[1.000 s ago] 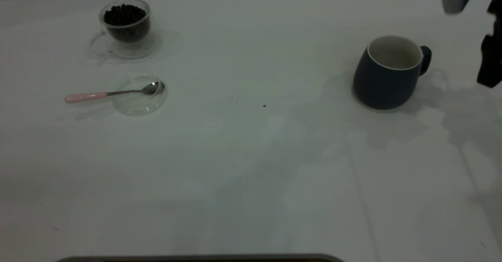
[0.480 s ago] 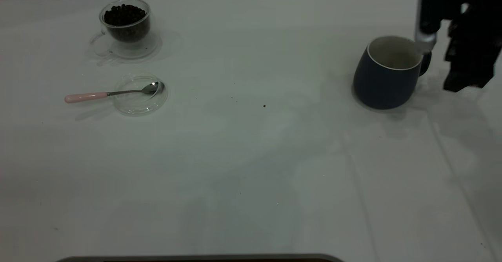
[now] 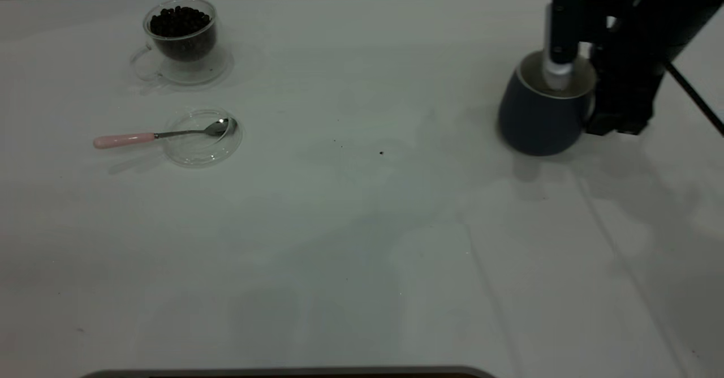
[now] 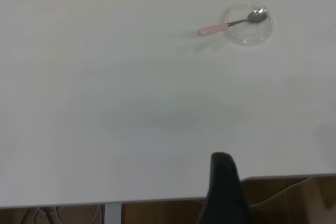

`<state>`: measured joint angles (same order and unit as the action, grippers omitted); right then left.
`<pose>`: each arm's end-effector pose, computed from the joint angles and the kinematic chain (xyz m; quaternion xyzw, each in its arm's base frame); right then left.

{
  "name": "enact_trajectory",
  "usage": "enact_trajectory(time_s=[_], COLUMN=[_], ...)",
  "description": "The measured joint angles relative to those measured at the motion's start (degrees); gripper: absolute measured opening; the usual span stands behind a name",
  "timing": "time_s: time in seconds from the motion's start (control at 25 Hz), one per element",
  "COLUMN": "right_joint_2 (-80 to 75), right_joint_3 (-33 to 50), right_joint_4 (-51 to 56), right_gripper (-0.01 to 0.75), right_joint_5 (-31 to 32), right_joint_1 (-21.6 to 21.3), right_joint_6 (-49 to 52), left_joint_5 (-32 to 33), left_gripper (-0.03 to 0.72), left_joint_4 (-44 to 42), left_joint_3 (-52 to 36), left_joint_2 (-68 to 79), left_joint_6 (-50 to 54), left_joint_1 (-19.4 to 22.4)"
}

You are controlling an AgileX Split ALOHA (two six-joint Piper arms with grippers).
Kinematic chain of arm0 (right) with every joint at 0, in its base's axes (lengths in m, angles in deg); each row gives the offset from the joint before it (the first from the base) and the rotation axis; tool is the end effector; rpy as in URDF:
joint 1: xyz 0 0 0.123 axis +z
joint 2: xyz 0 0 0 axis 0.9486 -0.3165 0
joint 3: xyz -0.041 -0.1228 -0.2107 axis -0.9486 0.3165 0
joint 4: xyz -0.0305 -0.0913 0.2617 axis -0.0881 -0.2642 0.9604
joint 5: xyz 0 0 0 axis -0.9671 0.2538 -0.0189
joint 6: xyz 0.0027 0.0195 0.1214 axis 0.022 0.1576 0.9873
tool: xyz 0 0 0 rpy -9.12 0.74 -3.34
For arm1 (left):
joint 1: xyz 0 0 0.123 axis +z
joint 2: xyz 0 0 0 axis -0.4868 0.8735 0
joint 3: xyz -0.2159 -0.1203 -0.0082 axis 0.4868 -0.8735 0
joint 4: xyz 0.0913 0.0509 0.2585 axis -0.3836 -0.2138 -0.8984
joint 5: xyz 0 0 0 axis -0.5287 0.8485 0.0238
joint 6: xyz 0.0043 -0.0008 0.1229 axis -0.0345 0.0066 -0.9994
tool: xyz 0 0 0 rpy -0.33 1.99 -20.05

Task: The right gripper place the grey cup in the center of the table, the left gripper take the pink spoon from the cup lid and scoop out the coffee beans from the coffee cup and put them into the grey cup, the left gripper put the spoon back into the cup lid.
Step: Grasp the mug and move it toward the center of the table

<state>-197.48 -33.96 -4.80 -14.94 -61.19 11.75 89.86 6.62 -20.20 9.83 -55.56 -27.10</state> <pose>0.3935 0.0717 -0.0523 -0.6171 0.7626 -0.0942 0.1696 0.0800 -0.0040 0.2647 0.0141 0.8716 -0.0065 0.4900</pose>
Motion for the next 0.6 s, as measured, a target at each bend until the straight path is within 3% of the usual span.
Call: enact_trajectory(time_s=[0.6], right_joint_2=[0.00], right_joint_3=[-0.07], right_joint_4=[25.17], right_gripper=[0.588], right_joint_5=[-9.97], right_joint_1=[16.57], right_joint_6=[1.62], left_joint_5=[0.00], left_gripper=[0.588], left_joint_4=[0.00], left_joint_3=[0.00], left_joint_2=[0.00], left_joint_6=[0.00], left_joint_1=[0.00])
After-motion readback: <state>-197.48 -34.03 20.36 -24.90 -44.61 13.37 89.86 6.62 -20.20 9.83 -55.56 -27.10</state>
